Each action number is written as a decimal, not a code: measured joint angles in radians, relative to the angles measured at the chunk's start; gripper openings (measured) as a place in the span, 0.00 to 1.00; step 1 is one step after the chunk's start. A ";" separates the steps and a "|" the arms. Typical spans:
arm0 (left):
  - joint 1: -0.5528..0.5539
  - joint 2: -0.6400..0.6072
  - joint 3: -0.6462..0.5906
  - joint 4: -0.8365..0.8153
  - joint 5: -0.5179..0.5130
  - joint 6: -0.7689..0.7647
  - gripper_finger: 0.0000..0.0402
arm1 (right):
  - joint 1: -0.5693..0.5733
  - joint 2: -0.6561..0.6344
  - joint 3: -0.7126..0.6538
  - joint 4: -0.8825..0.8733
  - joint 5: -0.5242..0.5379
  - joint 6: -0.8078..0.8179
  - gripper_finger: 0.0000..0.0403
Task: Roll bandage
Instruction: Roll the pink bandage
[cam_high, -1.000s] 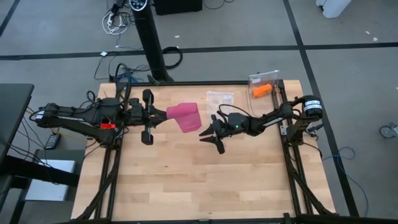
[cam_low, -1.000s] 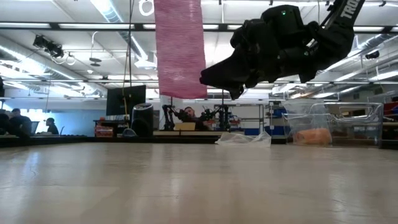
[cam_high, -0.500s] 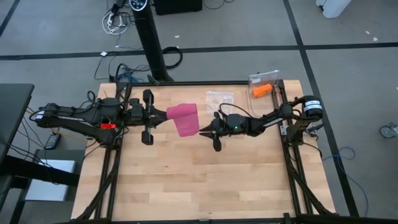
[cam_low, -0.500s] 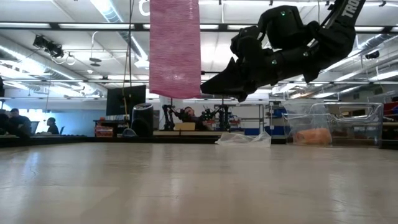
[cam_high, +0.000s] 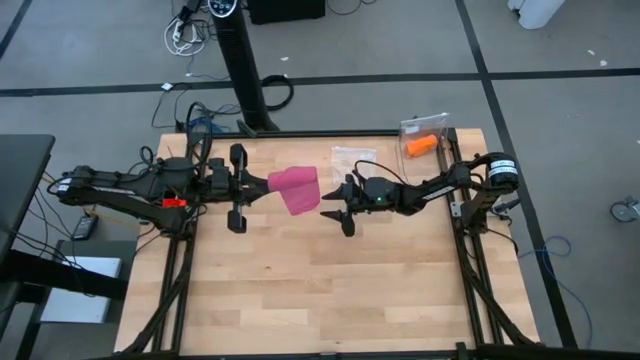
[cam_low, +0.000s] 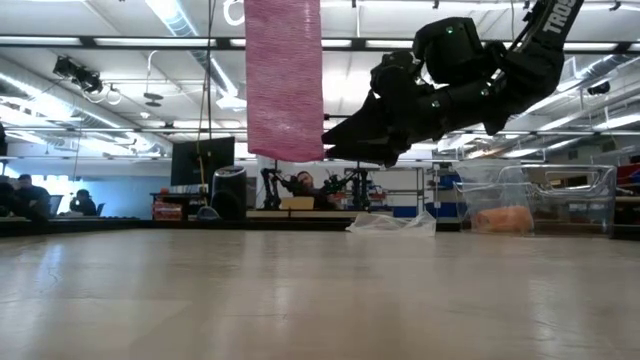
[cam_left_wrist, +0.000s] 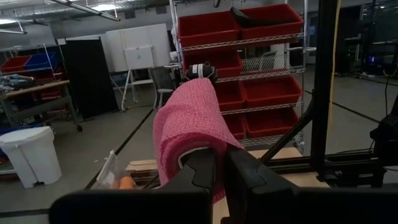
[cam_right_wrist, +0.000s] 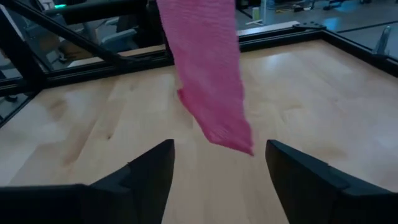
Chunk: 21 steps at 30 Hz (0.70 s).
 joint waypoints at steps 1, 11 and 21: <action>0.000 0.000 0.000 0.000 0.000 0.000 0.05 | -0.003 0.000 0.000 0.000 0.000 0.000 0.64; 0.000 0.000 0.000 0.017 0.000 0.005 0.05 | -0.001 0.000 0.042 0.016 -0.054 -0.001 0.61; 0.000 -0.001 -0.001 0.079 0.000 0.028 0.05 | 0.072 0.001 0.079 -0.019 -0.068 -0.003 0.48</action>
